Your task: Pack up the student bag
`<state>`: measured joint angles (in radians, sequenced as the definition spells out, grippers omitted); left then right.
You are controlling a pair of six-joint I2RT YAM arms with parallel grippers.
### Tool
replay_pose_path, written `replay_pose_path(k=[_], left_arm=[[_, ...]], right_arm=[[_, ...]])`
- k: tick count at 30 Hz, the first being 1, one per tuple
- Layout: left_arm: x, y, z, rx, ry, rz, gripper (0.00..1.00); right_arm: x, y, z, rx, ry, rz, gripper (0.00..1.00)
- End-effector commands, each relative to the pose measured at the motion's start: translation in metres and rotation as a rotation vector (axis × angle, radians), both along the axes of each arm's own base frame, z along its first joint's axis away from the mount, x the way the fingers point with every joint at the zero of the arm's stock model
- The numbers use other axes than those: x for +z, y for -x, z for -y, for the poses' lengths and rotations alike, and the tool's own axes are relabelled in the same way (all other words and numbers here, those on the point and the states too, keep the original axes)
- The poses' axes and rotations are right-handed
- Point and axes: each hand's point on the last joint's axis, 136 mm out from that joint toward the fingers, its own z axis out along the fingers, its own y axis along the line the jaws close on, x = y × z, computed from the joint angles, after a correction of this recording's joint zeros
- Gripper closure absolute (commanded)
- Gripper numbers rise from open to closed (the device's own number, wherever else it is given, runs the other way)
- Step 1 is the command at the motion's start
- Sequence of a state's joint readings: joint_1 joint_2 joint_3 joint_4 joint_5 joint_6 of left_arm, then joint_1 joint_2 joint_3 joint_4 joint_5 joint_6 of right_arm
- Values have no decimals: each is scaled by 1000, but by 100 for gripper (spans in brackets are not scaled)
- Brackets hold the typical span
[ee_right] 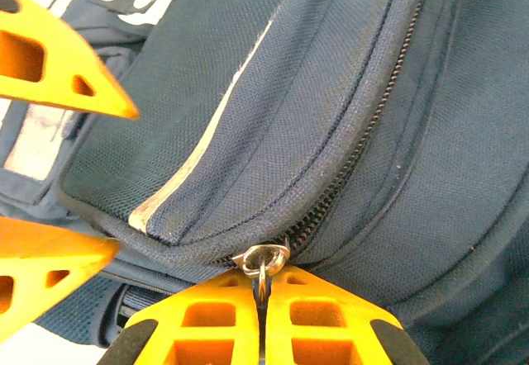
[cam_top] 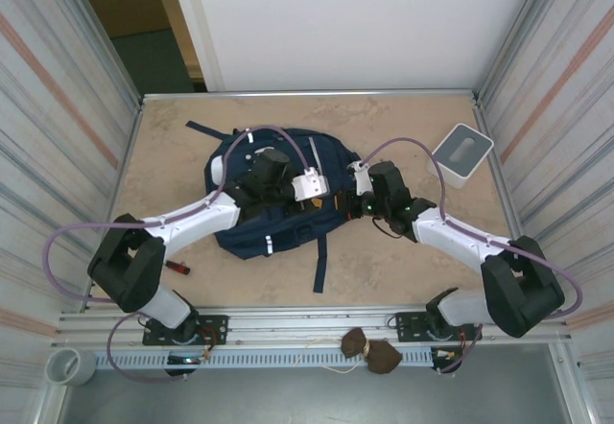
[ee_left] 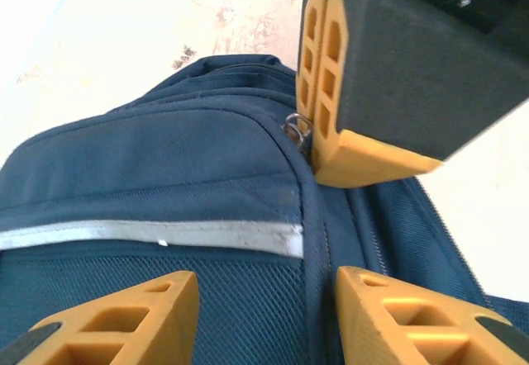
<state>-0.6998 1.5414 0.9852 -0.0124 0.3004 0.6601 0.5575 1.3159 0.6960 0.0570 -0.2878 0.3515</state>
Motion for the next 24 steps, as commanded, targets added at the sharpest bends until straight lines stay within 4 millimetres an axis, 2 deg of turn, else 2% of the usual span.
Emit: replay_pose_path(k=[1,3,6,9,11,14,18,21,24], left_arm=[[-3,-6,5,-14,-48,31,55],[-5,-7,7,-19,-49,28,61],[-7,-7,4,-25,-54,42,77],[-4,-5,-4,-44,-44,51,92],[-1,-4,-11,-47,-29,55,96],[3,1,-25,-59,-2,61,99],[9,16,-39,-131,69,36,97],[5,17,-51,-126,97,3,96],[-3,13,-61,-95,90,-9,95]], right_arm=[[31,6,-14,40,-95,28,100],[34,10,-18,57,-112,22,100],[36,12,-18,62,-111,24,100],[32,10,-7,43,-48,26,100],[28,7,4,26,18,14,100],[20,2,23,-2,115,0,100],[14,-9,42,-35,165,-27,100],[7,-17,46,-40,210,-67,100],[2,-21,40,-22,211,-87,100]])
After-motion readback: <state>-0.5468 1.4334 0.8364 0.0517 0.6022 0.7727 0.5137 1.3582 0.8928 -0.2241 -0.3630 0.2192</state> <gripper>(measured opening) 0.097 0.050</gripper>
